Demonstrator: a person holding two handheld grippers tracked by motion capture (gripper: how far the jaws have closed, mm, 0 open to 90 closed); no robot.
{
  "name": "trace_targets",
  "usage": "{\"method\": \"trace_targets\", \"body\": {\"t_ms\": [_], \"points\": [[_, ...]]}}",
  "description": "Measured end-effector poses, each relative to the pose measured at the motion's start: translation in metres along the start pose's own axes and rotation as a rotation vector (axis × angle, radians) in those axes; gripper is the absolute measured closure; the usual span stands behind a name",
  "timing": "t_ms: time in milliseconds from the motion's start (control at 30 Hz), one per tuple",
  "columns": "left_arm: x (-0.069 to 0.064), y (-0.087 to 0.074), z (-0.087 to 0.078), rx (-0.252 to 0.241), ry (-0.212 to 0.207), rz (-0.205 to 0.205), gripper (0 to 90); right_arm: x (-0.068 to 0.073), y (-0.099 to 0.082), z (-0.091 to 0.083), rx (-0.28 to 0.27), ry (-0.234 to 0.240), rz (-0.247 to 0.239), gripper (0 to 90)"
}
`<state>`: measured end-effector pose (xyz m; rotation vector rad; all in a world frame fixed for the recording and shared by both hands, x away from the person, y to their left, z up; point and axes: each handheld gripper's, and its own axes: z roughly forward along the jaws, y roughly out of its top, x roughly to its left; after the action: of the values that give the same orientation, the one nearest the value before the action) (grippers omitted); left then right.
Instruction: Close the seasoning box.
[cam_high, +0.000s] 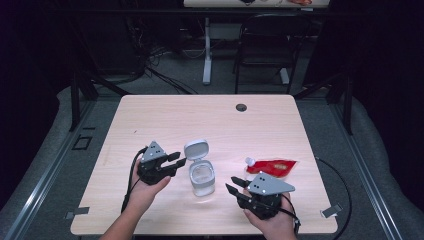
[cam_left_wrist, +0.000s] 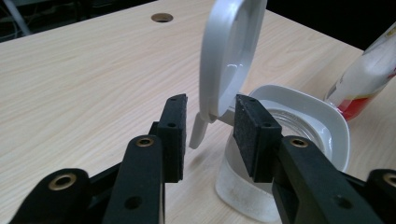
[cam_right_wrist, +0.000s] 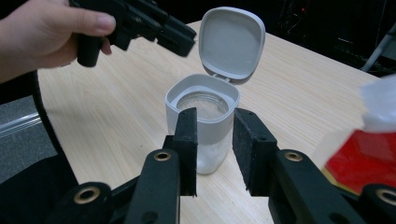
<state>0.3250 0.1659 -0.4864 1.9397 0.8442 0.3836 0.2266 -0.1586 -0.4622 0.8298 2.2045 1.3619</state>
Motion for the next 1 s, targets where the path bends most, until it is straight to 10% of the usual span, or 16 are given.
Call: {"method": "trace_targets", "body": {"t_ms": [1000], "points": [[0.001, -0.030, -0.011, 0.034, -0.006, 0.021, 59.1, -0.066, -0.057, -0.078, -0.007, -0.191, 0.179, 67.9]]}}
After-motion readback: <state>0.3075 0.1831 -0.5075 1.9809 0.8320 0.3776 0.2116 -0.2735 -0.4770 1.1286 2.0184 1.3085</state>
